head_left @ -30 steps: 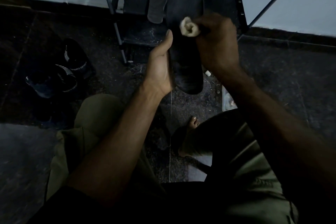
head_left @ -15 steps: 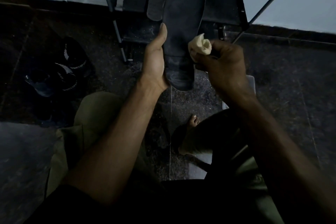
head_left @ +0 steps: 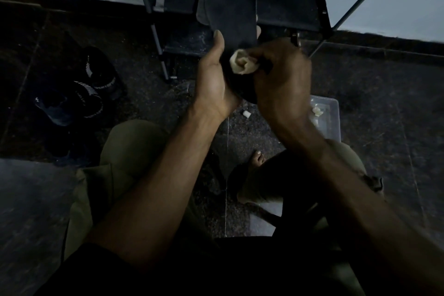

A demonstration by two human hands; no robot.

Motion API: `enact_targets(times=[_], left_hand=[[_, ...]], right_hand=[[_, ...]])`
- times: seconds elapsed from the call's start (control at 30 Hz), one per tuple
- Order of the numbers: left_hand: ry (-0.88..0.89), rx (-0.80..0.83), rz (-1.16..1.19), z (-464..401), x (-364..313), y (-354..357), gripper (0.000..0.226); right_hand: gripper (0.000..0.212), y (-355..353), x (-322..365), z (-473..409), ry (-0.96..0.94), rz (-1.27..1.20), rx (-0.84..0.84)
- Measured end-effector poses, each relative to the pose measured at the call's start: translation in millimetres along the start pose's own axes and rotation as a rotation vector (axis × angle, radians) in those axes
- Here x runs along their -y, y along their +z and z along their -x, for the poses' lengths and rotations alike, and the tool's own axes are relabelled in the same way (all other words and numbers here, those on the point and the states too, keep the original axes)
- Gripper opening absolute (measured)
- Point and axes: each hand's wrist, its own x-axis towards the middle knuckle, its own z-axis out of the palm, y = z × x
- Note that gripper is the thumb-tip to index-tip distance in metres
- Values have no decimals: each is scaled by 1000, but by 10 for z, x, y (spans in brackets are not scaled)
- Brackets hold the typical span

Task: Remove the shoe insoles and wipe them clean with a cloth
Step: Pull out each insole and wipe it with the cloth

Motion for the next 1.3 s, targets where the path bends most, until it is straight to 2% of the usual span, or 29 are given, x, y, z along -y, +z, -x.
enact_targets(times=[0.17, 0.23, 0.37, 0.5, 0.57, 0.67, 0.8, 0.9, 1.03, 1.2, 1.3], left_hand=[[-5, 32, 5, 56, -32, -12, 56], [-16, 49, 30, 59, -18, 33, 55], [-20, 86, 0, 68, -2, 68, 53], [-46, 111, -17, 74, -68, -35, 61], [-45, 124, -42, 77, -71, -44, 64], [-73, 82, 10, 79, -44, 24, 57], [-39, 59, 1, 69, -5, 68, 51], [-59, 74, 34, 63, -40, 12, 55], [-45, 106, -35, 67, -40, -23, 58], [-31, 129, 0, 29, 43, 26, 53], [-44, 141, 5, 7, 51, -16, 51]], right_hand=[[17, -10, 114, 60, -131, 45, 111], [26, -83, 66, -53, -130, 79, 65], [18, -154, 8, -199, -102, 103, -12], [18, -38, 195, 27, -136, 20, 142], [19, -25, 214, 54, -154, 8, 161], [11, -63, 132, -73, -179, 64, 98], [15, -80, 19, -236, -112, 105, 39], [14, -82, 109, -84, -135, 62, 85], [13, -84, 175, 36, -201, 43, 154], [21, -126, -64, -325, -149, 121, -25], [18, -121, -83, -331, -143, 134, -13]])
